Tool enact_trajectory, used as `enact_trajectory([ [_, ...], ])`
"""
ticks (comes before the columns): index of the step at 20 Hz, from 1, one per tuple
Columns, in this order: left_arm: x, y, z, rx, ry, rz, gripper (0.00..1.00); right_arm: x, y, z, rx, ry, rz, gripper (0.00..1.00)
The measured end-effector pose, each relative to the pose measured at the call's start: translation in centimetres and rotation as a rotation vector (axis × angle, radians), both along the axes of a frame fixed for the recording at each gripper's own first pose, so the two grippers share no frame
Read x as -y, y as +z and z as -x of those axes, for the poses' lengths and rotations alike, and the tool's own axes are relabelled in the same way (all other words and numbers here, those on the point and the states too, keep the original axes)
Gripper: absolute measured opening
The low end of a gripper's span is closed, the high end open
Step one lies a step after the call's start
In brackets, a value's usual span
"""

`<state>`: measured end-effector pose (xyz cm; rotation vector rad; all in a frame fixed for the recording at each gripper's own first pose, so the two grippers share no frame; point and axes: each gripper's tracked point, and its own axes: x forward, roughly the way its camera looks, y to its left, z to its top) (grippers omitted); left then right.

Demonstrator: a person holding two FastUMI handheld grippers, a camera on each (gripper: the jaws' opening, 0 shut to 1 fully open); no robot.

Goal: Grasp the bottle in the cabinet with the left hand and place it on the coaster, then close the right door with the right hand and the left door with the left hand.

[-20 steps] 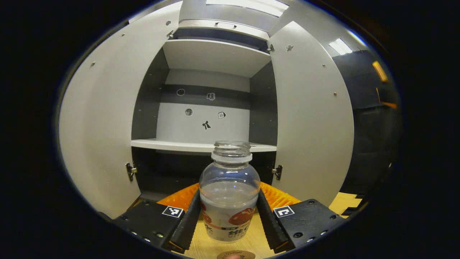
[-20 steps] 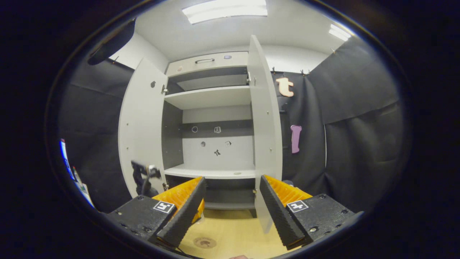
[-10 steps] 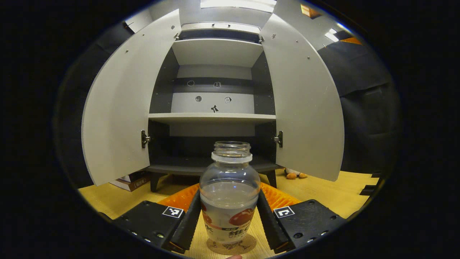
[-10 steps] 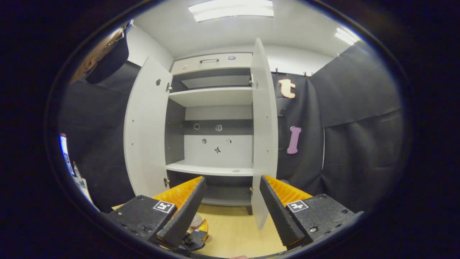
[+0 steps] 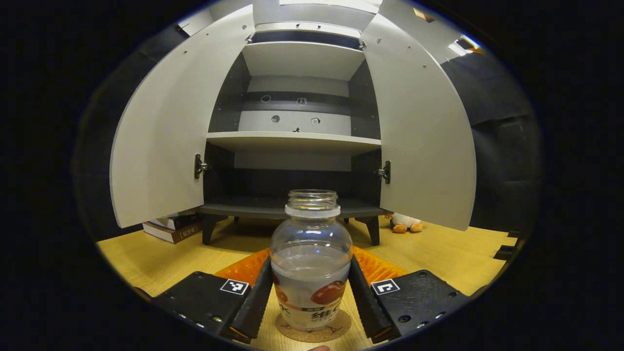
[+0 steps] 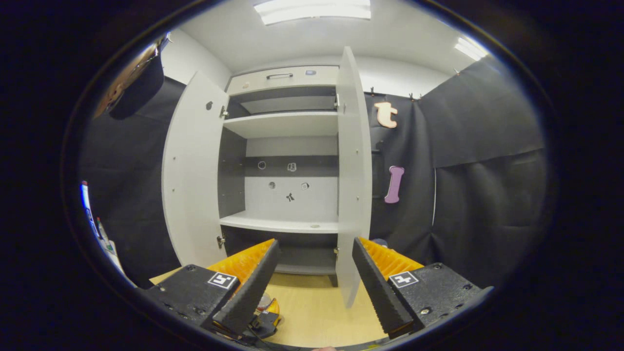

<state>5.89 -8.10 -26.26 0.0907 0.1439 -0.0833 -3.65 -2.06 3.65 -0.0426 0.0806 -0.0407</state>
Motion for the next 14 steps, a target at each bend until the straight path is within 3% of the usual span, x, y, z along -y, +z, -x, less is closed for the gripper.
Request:
enact_trajectory([
  [6, 0.4, -0.2, 0.8, -0.023, -0.036, 0.009, 0.78, -0.4, -0.7, -0.6, -0.02, 0.013, -0.005, 0.99],
  [7, 0.2, 0.0, 0.9, -0.027, -0.036, 0.008, 0.89, -0.3, -0.8, -0.5, -0.022, 0.013, -0.008, 0.99],
  [9, 0.3, 0.6, 1.0, -0.031, -0.049, 0.017, 0.95, -0.2, -1.0, -0.6, -0.023, 0.008, -0.011, 0.99],
  [14, -0.2, 5.0, 1.9, 0.021, -0.057, 0.055, 0.95, 0.0, -0.9, -0.4, -0.005, 0.003, -0.033, 0.99],
])
